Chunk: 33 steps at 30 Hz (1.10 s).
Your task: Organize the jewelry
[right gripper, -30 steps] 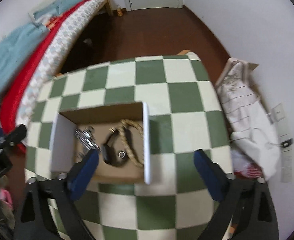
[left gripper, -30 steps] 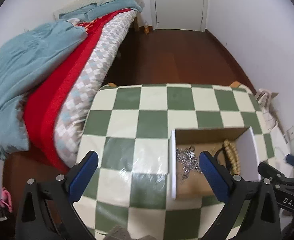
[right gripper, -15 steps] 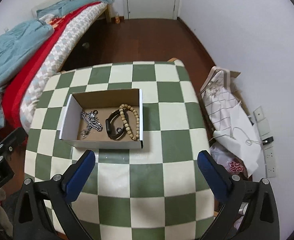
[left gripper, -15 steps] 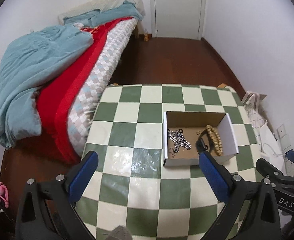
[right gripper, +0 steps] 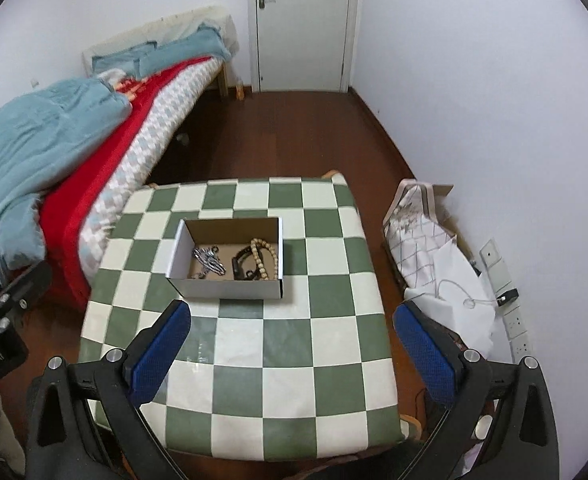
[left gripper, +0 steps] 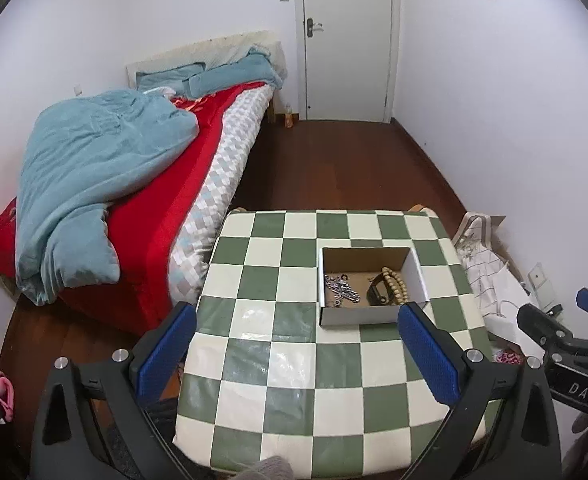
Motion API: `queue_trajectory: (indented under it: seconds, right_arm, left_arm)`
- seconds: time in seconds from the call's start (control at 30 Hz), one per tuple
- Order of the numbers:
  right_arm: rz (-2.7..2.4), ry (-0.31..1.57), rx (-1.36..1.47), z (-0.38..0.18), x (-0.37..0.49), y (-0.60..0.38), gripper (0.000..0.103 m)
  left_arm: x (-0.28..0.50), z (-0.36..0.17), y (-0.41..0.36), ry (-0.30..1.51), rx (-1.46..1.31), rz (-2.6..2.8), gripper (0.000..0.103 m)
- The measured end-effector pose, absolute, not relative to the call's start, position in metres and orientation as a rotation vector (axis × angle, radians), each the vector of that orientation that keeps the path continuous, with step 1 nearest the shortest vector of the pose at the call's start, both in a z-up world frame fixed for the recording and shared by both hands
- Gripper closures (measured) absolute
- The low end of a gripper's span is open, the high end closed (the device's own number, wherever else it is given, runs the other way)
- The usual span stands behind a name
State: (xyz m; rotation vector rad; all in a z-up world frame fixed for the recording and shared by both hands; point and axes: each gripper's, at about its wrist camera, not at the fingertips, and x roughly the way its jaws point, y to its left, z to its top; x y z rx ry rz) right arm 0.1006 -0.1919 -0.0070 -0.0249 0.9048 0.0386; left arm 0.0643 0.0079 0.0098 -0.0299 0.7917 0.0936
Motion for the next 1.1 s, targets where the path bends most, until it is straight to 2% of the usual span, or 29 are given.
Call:
queue_trajectory:
  seconds: [0.5, 1.1]
  right_arm:
    - [0.04, 0.765, -0.017, 0.071, 0.018, -0.203, 0.0]
    - [0.062, 0.784, -0.008, 0.086, -0.006, -0.203, 0.0]
  left_arm:
    - [0.01, 0.055, -0.001, 0.779, -0.076, 0.062, 0.0]
    - [-0.01, 0.068, -0.002, 0.784, -0.075, 0.069, 0.0]
